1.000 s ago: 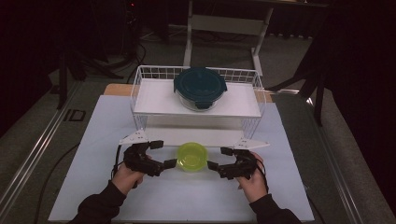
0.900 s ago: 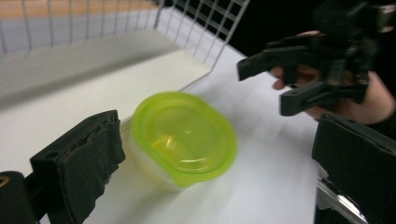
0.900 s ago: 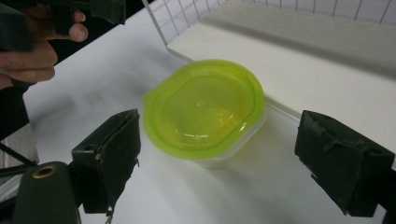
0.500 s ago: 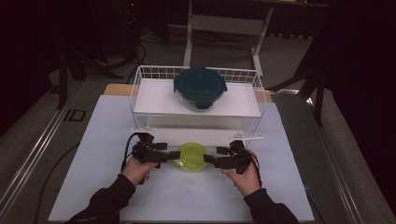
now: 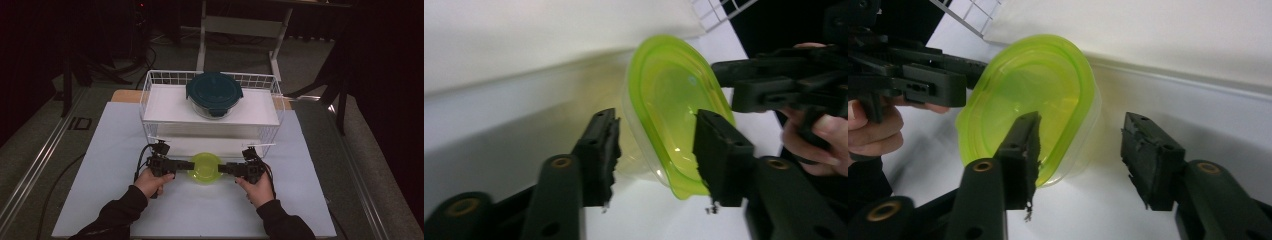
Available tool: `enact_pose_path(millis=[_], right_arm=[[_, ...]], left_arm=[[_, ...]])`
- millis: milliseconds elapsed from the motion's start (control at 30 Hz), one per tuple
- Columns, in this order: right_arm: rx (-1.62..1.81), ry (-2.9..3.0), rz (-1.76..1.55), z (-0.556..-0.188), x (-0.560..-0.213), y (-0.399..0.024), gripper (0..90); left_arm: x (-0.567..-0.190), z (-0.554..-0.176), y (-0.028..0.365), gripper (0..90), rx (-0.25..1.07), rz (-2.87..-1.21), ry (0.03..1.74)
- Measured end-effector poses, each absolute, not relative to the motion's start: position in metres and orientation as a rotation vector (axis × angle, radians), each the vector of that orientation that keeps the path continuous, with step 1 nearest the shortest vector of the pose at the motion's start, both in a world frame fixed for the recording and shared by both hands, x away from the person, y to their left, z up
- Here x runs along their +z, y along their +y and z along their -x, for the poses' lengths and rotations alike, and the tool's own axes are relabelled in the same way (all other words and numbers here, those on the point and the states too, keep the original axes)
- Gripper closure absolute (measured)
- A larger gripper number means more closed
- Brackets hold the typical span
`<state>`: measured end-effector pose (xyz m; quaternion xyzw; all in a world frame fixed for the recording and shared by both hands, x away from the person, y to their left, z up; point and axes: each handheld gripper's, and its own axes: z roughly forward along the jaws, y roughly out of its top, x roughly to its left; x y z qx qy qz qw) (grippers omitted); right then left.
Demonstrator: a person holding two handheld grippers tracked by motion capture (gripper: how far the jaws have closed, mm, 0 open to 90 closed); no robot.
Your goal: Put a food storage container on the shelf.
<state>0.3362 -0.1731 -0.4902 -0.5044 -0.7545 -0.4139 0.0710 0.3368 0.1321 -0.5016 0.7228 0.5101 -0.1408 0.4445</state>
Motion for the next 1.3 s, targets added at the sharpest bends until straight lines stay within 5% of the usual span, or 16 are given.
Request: enact_pose_path(millis=[267, 800, 1300], right_arm=[[-1.179, -2.250, 1.515, -0.336, -0.493, -0.167, 65.6], [-1.202, -2.228, 1.581, -0.321, -0.482, -0.160, 80.0], [-1.253, -2.218, 1.556, -0.320, -0.464, -0.167, 80.6]], left_arm=[[-0.506, -0.336, 0.129, 72.9, -0.393, -1.807, 1.239], [-0.503, -0.320, 0.126, 80.3, -0.355, -1.846, 1.241], [-0.485, -0.313, 0.128, 80.8, -0.331, -1.785, 1.183]])
